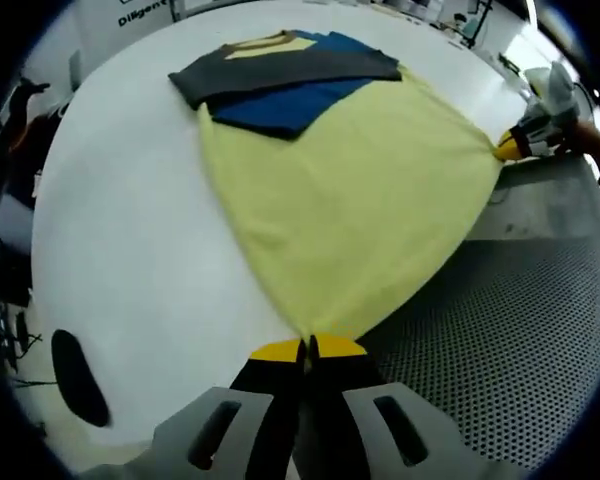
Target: Fold the garment on the visible template until the final outline fits inside the template.
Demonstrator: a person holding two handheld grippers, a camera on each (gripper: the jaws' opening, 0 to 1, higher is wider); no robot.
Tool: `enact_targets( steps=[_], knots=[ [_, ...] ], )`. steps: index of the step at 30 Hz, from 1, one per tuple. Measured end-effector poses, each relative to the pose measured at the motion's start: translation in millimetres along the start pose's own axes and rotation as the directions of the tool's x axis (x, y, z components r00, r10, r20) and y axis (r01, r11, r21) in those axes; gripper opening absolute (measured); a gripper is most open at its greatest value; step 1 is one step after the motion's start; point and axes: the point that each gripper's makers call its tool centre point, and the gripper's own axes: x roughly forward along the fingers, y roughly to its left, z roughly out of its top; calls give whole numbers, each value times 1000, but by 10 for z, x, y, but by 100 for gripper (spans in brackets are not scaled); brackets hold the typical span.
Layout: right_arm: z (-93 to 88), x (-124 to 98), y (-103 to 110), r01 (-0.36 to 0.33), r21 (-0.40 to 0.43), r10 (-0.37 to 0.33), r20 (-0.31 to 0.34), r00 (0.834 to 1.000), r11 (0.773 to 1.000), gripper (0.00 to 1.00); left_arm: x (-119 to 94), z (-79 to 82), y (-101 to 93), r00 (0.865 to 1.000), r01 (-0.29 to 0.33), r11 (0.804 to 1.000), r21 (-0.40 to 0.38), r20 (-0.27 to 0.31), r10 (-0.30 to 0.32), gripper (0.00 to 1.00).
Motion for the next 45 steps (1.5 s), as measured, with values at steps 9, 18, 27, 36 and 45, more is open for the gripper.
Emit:
enact_targets(
  steps=[9, 18, 27, 36, 45],
  knots=[
    [173, -165, -28, -8, -6, 8, 40, 999, 1000, 0, -86, 114, 46, 1000, 14, 999, -45, 29, -13, 1],
    [509, -381, -93, 0, 13, -1, 127, 992, 1000, 0, -203, 436, 184, 990, 1, 994, -106, 141, 14, 1],
    [818, -496, -216, 35, -1, -34, 177, 984, 999, 0, -420, 737, 348, 971, -24, 992, -127, 232, 54, 1],
    [1121, -623, -372, 69, 1, -67, 235, 970, 998, 0, -537, 1040, 459, 955, -13, 989, -147, 290, 56, 1],
    [1468, -719, -517, 84, 30, -89, 302, 949, 996, 0, -663, 1371, 645, 935, -44, 988, -148, 344, 93, 1]
  ],
)
